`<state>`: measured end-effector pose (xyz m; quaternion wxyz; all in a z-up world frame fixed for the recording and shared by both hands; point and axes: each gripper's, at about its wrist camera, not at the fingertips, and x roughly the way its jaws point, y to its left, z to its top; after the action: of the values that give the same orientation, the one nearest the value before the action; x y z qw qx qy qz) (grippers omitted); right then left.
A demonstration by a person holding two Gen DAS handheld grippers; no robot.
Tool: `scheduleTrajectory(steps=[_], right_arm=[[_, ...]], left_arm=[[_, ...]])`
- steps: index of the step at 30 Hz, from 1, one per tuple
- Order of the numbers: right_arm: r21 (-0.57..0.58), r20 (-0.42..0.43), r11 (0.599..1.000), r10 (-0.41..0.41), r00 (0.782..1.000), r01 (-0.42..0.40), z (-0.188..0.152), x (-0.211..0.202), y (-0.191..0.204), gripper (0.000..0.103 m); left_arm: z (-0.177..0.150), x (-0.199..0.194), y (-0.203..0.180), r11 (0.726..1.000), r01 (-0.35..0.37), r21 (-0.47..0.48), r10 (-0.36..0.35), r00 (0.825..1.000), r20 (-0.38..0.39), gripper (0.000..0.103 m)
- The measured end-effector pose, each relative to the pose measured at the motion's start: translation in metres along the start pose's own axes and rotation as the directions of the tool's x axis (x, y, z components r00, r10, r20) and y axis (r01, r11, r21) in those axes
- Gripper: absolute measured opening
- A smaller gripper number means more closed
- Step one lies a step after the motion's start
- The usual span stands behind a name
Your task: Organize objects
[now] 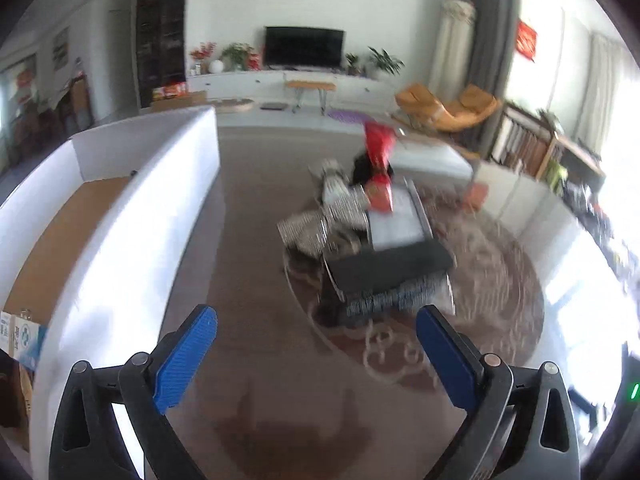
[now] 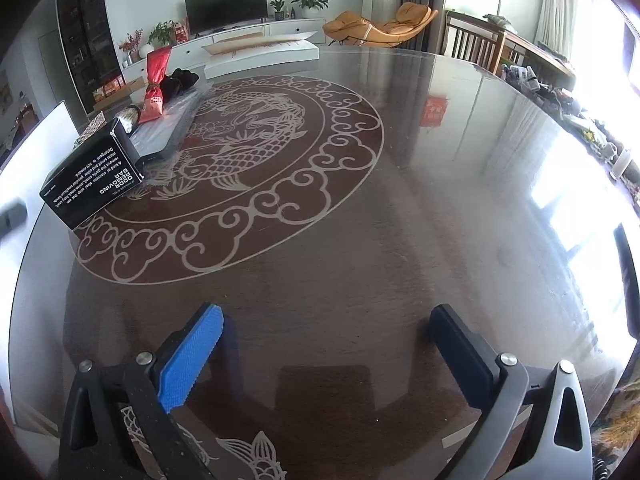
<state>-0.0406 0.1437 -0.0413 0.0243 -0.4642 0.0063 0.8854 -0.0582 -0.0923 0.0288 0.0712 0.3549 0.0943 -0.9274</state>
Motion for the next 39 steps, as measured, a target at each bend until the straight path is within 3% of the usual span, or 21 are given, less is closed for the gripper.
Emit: scheduleTrajectory(steps=[4,7,9,13,16,18,19,24,29,33,39], right_arm=[[-0.015,0.0,1.0,0.01,1.0,-0.01,0.0,0.001,0.004,0.103],[-0.015,0.0,1.0,0.012,1.0,-0.012,0.0,0.001,0.004,0.103],[-0.015,0.0,1.0,0.012,1.0,-0.012,0.0,0.001,0.004,0.103],[-0.014,0.0,1.0,0.012,1.0,-0.012,0.0,0.001,0.004,0.103],[-0.014,0.0,1.0,0.012,1.0,-0.012,0.0,0.001,0.004,0.103],[-0.015,0.0,1.0,0.012,1.0,-0.012,0.0,0.001,0.004,0.103],[-0.012,0.0,1.0,0.01,1.0,-0.01,0.0,0.001,0.004,0.103],[-0.001,0.0,1.0,0.002,1.0,-0.002,-0.001,0.001,0.002,0.103],[0.002,0.001,1.0,0.005,1.0,-0.005,0.0,0.001,0.002,0.103],[0.079,0.029,0.994,0.069,0.997,-0.071,0.001,-0.002,-0.012,0.103],[0.22,0.054,0.973,0.059,0.997,-0.069,0.001,-0.006,-0.04,0.103]], left_arm=[[0.046,0.029,0.011,0.985,-0.056,-0.164,0.06,0.998,0.025,0.101],[0.056,0.076,0.005,0.986,-0.076,-0.148,0.064,0.994,-0.087,0.101],[0.039,0.102,-0.006,0.992,-0.064,-0.104,0.045,0.983,-0.18,0.101],[0.004,0.09,-0.021,0.99,0.089,-0.105,-0.107,0.978,-0.177,0.101],[-0.025,0.079,-0.043,0.972,0.23,-0.056,-0.237,0.939,-0.249,0.101],[-0.041,0.072,-0.053,0.956,0.292,-0.026,-0.286,0.912,-0.294,0.101],[-0.046,0.068,-0.054,0.953,0.304,-0.02,-0.296,0.909,-0.295,0.101],[-0.045,0.043,-0.04,0.968,0.249,-0.027,-0.247,0.935,-0.256,0.101],[-0.033,-0.004,-0.02,0.97,0.244,-0.022,-0.244,0.959,-0.144,0.101],[-0.042,-0.02,-0.021,0.979,0.197,0.049,-0.188,0.972,-0.141,0.101],[-0.059,0.007,-0.067,0.957,0.222,0.188,-0.189,0.965,-0.181,0.101]])
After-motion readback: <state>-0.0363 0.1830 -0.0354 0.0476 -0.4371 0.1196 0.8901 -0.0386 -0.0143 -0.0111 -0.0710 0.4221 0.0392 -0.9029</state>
